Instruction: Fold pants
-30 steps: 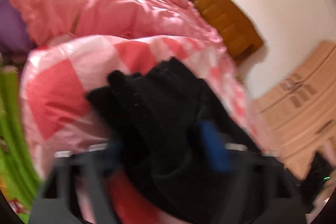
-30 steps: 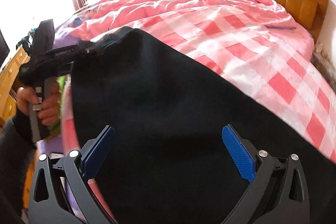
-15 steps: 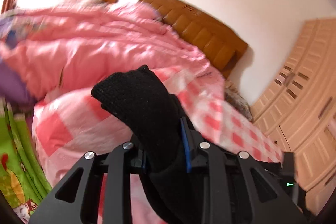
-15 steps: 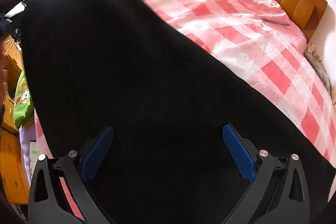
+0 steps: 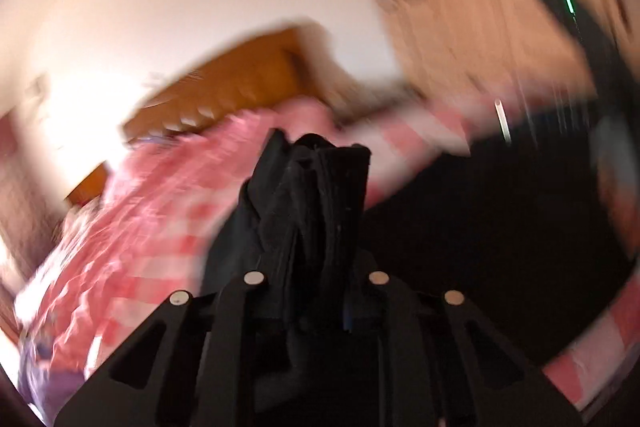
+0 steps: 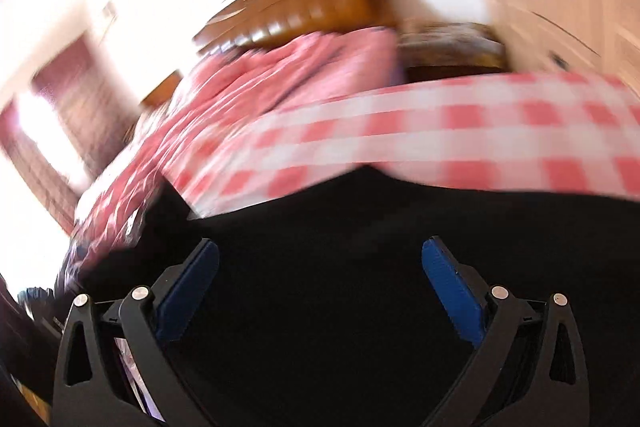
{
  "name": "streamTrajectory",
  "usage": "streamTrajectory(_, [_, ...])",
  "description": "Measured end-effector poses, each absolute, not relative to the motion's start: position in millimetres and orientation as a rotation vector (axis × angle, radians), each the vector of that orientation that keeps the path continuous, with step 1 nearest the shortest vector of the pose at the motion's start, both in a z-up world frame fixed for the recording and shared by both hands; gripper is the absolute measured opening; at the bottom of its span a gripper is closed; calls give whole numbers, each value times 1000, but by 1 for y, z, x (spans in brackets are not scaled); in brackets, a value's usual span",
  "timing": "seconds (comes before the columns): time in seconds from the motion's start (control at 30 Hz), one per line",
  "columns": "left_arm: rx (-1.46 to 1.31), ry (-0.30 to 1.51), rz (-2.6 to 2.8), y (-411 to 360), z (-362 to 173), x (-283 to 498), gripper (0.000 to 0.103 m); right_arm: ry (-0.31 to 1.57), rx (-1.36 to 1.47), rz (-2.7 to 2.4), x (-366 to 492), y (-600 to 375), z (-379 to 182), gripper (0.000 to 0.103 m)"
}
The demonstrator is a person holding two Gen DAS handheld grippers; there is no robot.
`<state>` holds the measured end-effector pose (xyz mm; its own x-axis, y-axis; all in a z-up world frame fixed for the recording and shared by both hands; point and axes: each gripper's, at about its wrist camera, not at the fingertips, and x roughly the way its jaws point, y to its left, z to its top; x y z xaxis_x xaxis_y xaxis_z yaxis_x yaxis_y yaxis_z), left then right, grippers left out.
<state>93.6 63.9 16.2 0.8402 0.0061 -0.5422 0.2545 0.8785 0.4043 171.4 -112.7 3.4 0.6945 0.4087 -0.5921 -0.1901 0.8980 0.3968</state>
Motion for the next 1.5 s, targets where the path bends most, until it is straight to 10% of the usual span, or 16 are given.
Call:
streamTrajectory(0.13, [725,612,-177,8,-49,84,39,754,374,330,159,-156,-1,98])
streamTrajectory(0.2, [718,584,-281,4,-40,65,78,766,404,363,156,-162,-6,98])
streamTrajectory(0.27, [683,531,-408,6,-21,41,91,789,427,419,152,-159,-13,98])
streamTrajectory(0.8, [222,711,-47,217,-23,67,92,1096,428,799,143,-5,-63,81])
streamTrajectory(0.93, [214,710,-81,217,-35,44,92,1078,470,756,161,11,-62,64])
streamTrajectory(1.07, [176,709,-48,227,-41,38,92,989,433,728,162,19,-50,19])
streamTrajectory(1.5, [141,785,135,232,-39,80,93,755,257,645,135,-57,0,18])
